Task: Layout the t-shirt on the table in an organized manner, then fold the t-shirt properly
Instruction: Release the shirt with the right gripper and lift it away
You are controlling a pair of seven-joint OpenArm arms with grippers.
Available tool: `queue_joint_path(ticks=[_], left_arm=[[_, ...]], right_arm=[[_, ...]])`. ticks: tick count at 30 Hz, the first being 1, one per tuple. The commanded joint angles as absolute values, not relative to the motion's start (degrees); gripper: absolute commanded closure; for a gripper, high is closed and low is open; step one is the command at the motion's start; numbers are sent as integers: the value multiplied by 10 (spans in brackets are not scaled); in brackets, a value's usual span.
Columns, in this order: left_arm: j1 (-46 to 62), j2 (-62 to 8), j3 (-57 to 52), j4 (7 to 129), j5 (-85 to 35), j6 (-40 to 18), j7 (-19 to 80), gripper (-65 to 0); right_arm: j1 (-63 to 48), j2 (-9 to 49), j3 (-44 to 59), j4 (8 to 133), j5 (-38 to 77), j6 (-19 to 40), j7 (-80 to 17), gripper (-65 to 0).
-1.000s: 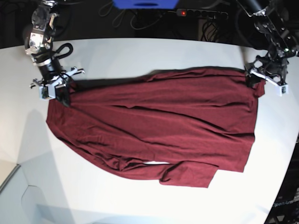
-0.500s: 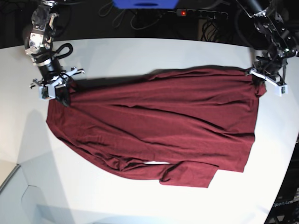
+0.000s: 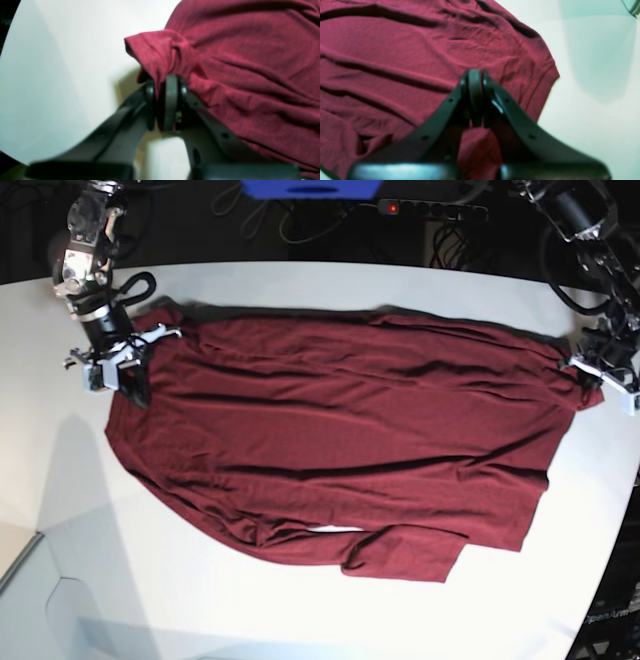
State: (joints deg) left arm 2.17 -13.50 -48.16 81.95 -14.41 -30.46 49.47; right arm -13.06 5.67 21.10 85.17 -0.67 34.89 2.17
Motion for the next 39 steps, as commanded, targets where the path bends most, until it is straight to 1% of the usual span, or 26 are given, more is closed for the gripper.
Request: queue_joint_path(ticks=[1,4,9,10,16,18,21,23,30,39], left_arm=[[16,-146,-483,829,-151,-305,486,-2],[7,-147,-483,829,-149,-305,485,-2],[1,-160,-483,829,-151,-305,485,-2],[-6,-161,-483,829,-151,-305,485,-2],[-25,-178,-480,829,-151,-305,486,-2],[-35,-181,-480,829,-151,-305,486,-2],[-41,-181,-480,829,-151,-305,486,-2],[-43,-182,-480,829,-151,-305,486,-2],[-45,-181,-479,826,-150,-305,486,-2],[-42,-182,-479,829,-150,-305,486,-2]], right_arm=[[-129,61,212,864,3,355,39,0],[-140,60,210,865,3,355,39,0],[-174,62,166,888,3,356,39,0],[-183,62,159,901,3,356,39,-14],[-212,61,143,929,3,356,39,-195],[-223,61,143,936,3,356,39,-243],[-246,57,140,957,3,356,39,-281],[-260,47,126,968,3,356,39,-288],[-298,45,63,975,2,356,44,-290],[-298,45,38,951,0,356,44,-289]])
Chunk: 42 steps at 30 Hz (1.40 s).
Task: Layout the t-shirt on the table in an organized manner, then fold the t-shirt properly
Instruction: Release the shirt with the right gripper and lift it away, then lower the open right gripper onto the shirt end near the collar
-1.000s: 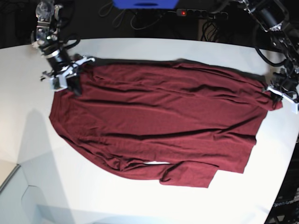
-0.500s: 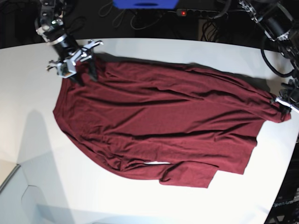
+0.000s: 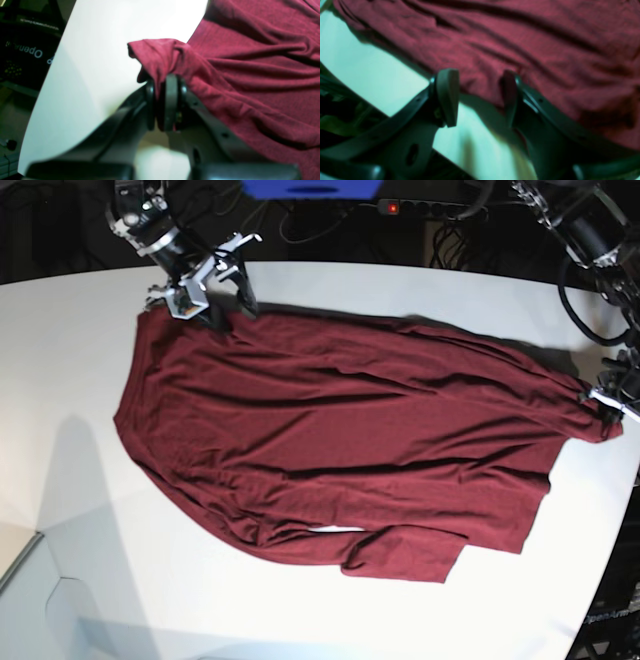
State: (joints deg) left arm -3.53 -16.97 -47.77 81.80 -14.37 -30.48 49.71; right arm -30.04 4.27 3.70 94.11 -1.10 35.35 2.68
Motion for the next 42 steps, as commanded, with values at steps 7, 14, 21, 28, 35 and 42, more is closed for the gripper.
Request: queue_joint_path(ticks=[7,14,21,28,35,42], left_arm=[[-39,-182,-482,827,-145,-305,486,-2],[-31,-182,-483,829,-145,-305,486,-2],[-30,-182,-483,829,-145,-305,486,-2],[-30,-182,-483,827,-145,-305,486,-2],[-32,-182,-480,823,-145,-305,486,-2],[-31,-182,-481,823,-145,-305,486,-2]], right_arm=[[-252,48,42,921,0,356,44,-179],[-225,50,44,921,0,356,40,-9],[-220,50,60,925,0,356,39,0],[-246,46,57,949,0,356,38,-131],[-274,49,55,986,0,356,38,-355],[-299,50,22,982,0,356,39,-376]])
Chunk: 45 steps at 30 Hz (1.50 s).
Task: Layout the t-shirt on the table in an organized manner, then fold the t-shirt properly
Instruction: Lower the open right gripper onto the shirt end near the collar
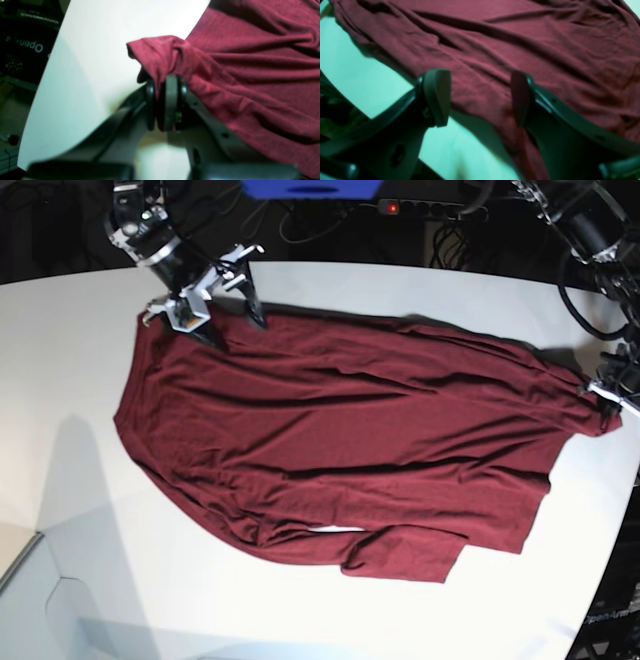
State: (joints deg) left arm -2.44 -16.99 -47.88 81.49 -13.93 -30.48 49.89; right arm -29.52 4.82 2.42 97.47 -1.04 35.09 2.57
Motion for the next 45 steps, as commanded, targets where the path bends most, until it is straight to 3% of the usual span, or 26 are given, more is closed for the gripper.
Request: queue_joint_path(ticks=[1,8,15,36,45], left_arm=[[-31,-182,-482,822,-145,-305,485,-2],[-31,-182,-482,825,-145,-305,485,-2],[-30,-182,-483,825,-145,-305,485,-2],[-29,-182,-484,822,-145,-305,485,-2],[-29,-182,-484,822,-145,-305,485,-2]], right_arm=[[-305,51,7,982,0,356,39,-375],[-314,68,-60,953,0,356,40,-298],[-269,69,-57,890,0,356,40,-303],[-211,86,7,885,0,356,38,-304],[-175,86,7,827,0,356,-9,-340]])
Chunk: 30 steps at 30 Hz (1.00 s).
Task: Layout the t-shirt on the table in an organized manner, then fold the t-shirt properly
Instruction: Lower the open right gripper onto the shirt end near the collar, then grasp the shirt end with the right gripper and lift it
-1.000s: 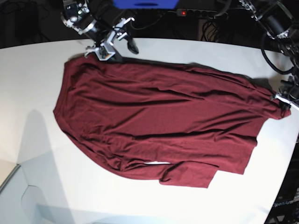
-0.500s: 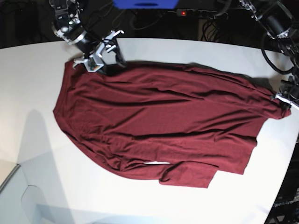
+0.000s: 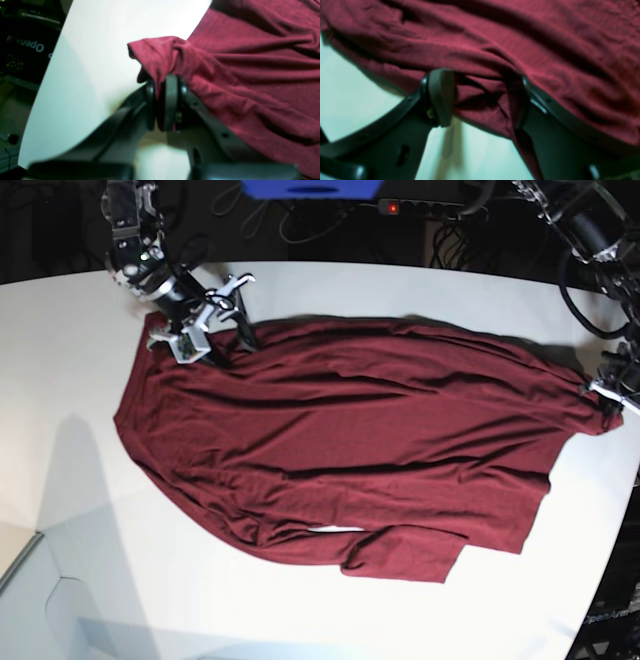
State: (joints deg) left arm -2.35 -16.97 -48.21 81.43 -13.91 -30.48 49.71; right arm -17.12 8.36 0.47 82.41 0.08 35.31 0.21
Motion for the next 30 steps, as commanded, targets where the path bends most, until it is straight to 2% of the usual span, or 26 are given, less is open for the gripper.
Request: queue_joint_path(ticks=[1,10,17,24,30], left_arm=[[-29,-182,-484,822,-145,-305,485,-2],[-29,-182,-484,822,-145,-305,485,-2],[-30,-182,-483,822,-145,-305,485,-2],[-30,-181,-483,822,-145,-305,485,-2],[-30,-178,-483,822,-145,-305,485,-2]], right_arm=[[-175,87,7,825,0,356,-9,-340],[-155,51,125,837,2,353,-12,-340],[-189,48,131,920,2,353,-12,-340],[-228,35,65,982,1,355,-12,-340],[-225,36,-27,971,0,355,-13,-340]])
